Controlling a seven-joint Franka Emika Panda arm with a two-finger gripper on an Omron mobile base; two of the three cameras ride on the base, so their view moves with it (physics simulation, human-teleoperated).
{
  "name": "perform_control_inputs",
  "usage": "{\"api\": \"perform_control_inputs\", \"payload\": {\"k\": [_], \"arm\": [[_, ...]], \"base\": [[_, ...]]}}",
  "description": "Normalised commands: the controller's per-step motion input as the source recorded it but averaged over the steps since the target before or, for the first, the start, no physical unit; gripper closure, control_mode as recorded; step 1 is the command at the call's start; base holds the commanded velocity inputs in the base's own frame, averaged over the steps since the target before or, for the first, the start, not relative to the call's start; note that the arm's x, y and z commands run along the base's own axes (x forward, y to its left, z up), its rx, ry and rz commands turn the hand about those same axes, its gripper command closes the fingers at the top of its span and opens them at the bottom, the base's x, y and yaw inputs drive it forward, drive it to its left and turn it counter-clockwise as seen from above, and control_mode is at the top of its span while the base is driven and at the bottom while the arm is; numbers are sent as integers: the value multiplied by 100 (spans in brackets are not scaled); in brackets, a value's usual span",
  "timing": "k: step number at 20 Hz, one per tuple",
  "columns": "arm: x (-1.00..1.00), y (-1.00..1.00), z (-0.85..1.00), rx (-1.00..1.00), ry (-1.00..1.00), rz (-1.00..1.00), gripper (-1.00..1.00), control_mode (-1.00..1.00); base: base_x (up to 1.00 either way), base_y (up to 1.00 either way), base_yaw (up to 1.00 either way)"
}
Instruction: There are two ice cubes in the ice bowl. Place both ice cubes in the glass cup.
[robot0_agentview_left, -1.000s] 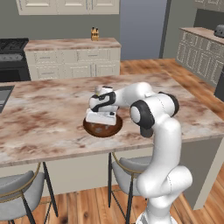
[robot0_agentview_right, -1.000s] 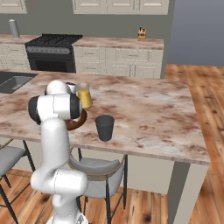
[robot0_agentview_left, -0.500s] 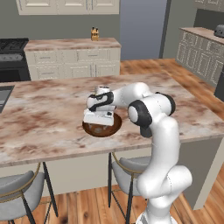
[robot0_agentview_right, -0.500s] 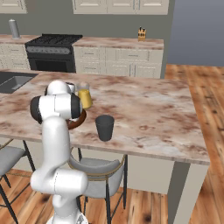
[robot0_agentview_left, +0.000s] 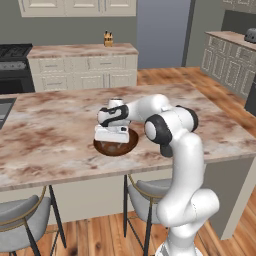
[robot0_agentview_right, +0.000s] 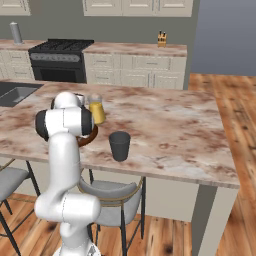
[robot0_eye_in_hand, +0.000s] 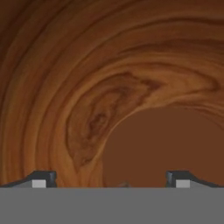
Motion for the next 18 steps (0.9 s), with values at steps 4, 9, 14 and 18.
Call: {"api": "perform_control_inputs", "payload": {"k": [4, 9, 14, 18], "arm": [[-91, 10, -85, 0, 0, 0, -100, -100], [-32, 1, -15, 0, 0, -1, -100, -100], [-16, 0, 0, 0, -17, 12, -100, -100], [6, 0, 0, 0, 0, 0, -100, -100]], "base": [[0, 0, 0], [0, 0, 0], [0, 0, 0], [0, 0, 0]]}}
